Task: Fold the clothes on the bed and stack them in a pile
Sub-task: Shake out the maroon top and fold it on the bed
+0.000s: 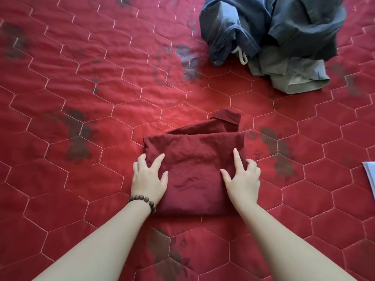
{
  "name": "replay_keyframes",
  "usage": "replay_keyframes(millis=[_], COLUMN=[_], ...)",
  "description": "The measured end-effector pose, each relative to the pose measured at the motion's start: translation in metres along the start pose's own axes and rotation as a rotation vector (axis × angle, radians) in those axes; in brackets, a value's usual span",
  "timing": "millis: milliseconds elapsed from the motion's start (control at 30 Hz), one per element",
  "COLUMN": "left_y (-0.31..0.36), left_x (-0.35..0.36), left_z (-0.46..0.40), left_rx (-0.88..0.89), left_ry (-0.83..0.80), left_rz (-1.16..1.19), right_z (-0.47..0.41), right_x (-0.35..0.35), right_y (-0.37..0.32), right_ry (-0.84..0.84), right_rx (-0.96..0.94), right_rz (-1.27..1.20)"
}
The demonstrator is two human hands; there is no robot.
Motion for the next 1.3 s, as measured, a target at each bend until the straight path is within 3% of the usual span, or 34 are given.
replay_keyframes(millis=[200, 467, 700, 1100, 1300], left_y=[0.005, 0.027, 0.090, 0.252, 0.283], left_x=[-0.001, 0.013, 0.057, 0.153, 0.169], left_z=[0.011, 0.041, 0.081, 0.190, 0.215], left_rx=[-0.067, 0.047, 0.114, 0.105, 0.071], left_ry=[-0.108, -0.224, -0.253, -0.217, -0.196], left_rz=[0.067, -0.063, -0.090, -0.139, -0.153], right_z=[0.007, 0.029, 0.037, 0.020, 0.015], right_x=[0.000, -0.015, -0.039, -0.107, -0.118], right_y=[-0.004, 0.037, 0.128, 0.342, 0.386], right_ry=[-0.127, -0.202, -0.216, -0.278, -0.287], right_rx=[0.036, -0.053, -0.047, -0.108, -0.132], right_rz=[-0.169, 0.010, 0.153, 0.220, 0.144])
Point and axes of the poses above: each hand's wrist, its own z-axis away from the middle knuckle, its own x-axis out of the palm, y = z × x, the point moved 2 cm from there along -z, towards the middle knuckle, and after that the axes turned 5 degrees about -x, right-handed, at the moved point
